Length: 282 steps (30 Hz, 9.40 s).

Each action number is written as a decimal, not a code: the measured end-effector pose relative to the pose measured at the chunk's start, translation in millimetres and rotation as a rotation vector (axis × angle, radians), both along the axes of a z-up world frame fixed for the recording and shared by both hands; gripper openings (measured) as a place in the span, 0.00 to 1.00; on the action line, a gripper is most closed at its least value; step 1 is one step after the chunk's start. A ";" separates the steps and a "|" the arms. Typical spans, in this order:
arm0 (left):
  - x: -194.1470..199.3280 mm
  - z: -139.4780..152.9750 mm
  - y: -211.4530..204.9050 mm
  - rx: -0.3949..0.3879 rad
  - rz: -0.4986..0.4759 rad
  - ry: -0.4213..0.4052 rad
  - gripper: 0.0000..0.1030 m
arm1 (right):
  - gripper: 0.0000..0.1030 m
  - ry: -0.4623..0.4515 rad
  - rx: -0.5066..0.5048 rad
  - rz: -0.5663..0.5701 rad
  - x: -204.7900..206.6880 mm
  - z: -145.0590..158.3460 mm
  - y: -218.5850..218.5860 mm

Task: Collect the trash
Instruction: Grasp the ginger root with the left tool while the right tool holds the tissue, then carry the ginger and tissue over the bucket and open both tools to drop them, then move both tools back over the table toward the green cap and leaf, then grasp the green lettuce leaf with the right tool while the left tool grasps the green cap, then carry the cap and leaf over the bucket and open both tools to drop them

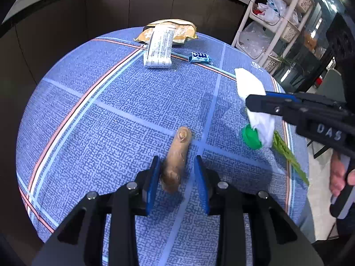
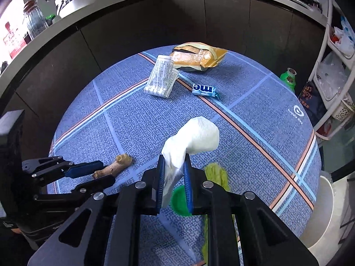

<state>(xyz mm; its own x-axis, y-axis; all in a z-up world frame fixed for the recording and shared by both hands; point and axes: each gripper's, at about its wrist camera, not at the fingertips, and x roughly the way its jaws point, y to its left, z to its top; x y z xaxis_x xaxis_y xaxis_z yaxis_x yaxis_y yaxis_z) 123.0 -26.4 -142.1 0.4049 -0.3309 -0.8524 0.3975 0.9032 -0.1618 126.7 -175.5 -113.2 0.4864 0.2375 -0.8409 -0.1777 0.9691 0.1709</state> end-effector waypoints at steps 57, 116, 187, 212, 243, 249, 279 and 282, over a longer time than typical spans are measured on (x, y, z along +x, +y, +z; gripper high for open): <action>-16.1 46.2 -346.2 -0.076 -0.521 -0.049 0.20 | 0.15 0.007 0.194 -0.593 -136.9 -75.4 -325.7; -33.5 110.8 -258.1 -0.054 -0.227 -0.245 0.97 | 0.92 -0.217 0.011 -0.368 -148.3 21.1 -255.6; -12.0 19.2 -101.2 -0.006 -0.148 0.016 0.68 | 0.06 -0.029 -0.042 -0.071 -70.2 -10.6 -75.0; 8.0 0.5 -122.0 0.063 -0.170 0.015 0.36 | 0.29 0.011 -0.015 -0.078 -67.7 -31.7 -83.0; -11.1 91.7 -173.9 -0.059 -0.232 -0.138 0.36 | 0.05 -0.255 0.071 -0.282 -118.1 52.6 -175.4; -20.9 92.2 -238.5 -0.067 -0.340 -0.129 0.36 | 0.05 -0.245 0.086 -0.431 -139.6 37.0 -238.5; -1.6 -24.3 -418.4 0.053 -0.511 0.058 0.72 | 0.34 0.033 0.185 -0.542 -135.3 -124.1 -344.1; -2.6 -17.9 -414.7 0.022 -0.497 0.043 0.82 | 0.73 -0.013 0.121 -0.517 -137.6 -122.3 -336.5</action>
